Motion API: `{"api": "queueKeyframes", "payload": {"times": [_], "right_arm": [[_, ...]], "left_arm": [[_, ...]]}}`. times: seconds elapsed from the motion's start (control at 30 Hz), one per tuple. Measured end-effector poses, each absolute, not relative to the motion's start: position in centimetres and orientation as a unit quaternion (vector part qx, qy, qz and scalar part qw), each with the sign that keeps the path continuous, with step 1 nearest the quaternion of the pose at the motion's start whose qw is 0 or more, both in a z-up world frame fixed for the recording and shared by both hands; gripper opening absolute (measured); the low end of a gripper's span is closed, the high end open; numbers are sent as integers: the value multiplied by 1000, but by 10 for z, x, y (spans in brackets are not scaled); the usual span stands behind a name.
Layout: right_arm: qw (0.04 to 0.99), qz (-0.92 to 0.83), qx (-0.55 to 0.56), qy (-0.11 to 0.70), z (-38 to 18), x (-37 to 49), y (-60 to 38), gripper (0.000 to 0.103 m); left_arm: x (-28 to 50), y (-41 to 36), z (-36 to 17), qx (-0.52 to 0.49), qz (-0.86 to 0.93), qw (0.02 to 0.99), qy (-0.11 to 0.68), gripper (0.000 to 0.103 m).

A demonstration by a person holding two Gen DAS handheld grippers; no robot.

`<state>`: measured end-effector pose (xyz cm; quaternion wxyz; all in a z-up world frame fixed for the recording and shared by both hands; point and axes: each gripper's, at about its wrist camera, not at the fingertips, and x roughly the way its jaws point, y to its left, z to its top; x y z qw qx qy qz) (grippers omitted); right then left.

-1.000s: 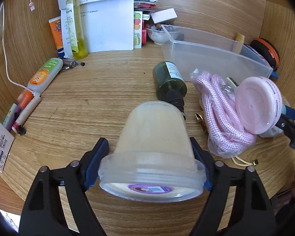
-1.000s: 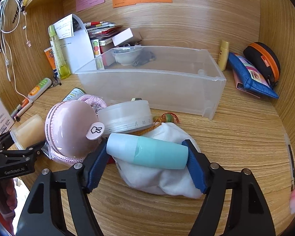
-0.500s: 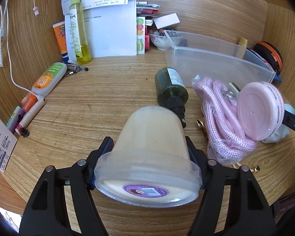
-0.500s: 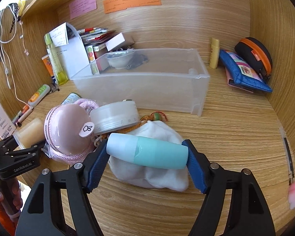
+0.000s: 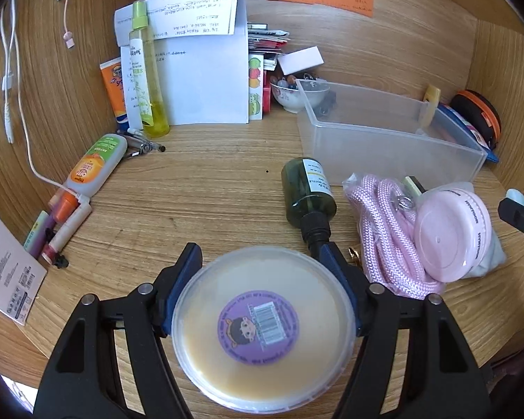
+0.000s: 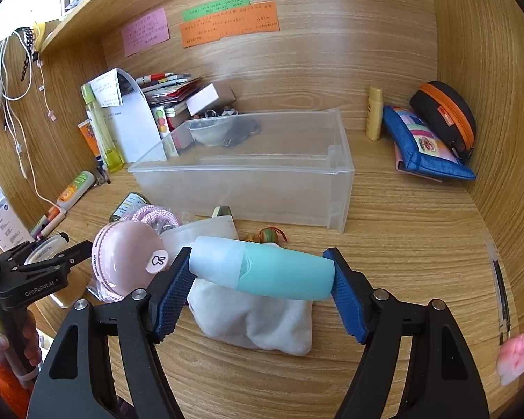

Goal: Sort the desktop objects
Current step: 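Carry both items over the clear box and release them inside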

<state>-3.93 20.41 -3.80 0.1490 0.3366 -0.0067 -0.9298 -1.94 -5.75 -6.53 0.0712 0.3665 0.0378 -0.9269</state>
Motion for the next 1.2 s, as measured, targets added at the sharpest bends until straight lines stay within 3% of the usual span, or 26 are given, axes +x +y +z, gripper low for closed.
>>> {"api": "queueKeyframes", "payload": {"times": [1.2], "right_arm": [[169, -934, 314, 6, 15, -100, 219, 71]], "left_arm": [[-99, -45, 39, 322, -947, -3, 18, 67]]}}
